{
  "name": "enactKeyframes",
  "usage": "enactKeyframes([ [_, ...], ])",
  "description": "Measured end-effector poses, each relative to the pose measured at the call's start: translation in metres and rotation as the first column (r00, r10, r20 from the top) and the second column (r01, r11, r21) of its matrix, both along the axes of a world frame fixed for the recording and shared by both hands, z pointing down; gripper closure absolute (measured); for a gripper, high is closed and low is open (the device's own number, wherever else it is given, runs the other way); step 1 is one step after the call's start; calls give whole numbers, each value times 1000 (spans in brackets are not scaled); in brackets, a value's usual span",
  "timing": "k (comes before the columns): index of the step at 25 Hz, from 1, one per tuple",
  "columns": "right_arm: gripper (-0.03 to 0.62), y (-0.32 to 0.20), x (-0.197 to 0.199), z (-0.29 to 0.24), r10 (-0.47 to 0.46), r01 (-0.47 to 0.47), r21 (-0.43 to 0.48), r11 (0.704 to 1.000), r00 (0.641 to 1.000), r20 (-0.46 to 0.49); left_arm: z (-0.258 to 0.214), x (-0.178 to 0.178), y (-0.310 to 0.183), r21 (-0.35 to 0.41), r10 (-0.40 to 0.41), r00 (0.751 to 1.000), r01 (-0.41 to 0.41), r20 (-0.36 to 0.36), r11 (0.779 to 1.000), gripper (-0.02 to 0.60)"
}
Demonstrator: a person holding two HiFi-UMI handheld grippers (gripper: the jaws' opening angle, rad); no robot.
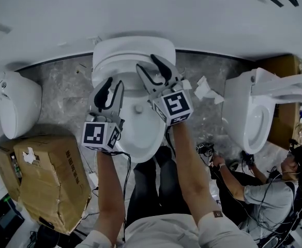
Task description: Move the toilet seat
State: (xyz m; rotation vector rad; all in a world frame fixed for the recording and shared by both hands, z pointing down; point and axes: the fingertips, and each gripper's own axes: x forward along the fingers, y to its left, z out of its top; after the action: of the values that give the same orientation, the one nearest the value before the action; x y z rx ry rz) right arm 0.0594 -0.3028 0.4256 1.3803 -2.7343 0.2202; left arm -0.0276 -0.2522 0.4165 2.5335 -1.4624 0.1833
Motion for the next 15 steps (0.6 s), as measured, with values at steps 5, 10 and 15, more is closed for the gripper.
enactKeyframes([
  [5,402,11,-2,-5,-35,36,23,999,997,-65,-7,-1,1,9,-2,1000,2,-6,1000,463],
  [10,402,32,-6,-22,-61,63,26,998,996,-70,-17,-2,6,22,1,1000,-1,-6,1000,463],
  [15,436,57,-10,-50,-80,83,57,995,995,-60,-34,1,16,43,11,1000,-11,2,999,485],
])
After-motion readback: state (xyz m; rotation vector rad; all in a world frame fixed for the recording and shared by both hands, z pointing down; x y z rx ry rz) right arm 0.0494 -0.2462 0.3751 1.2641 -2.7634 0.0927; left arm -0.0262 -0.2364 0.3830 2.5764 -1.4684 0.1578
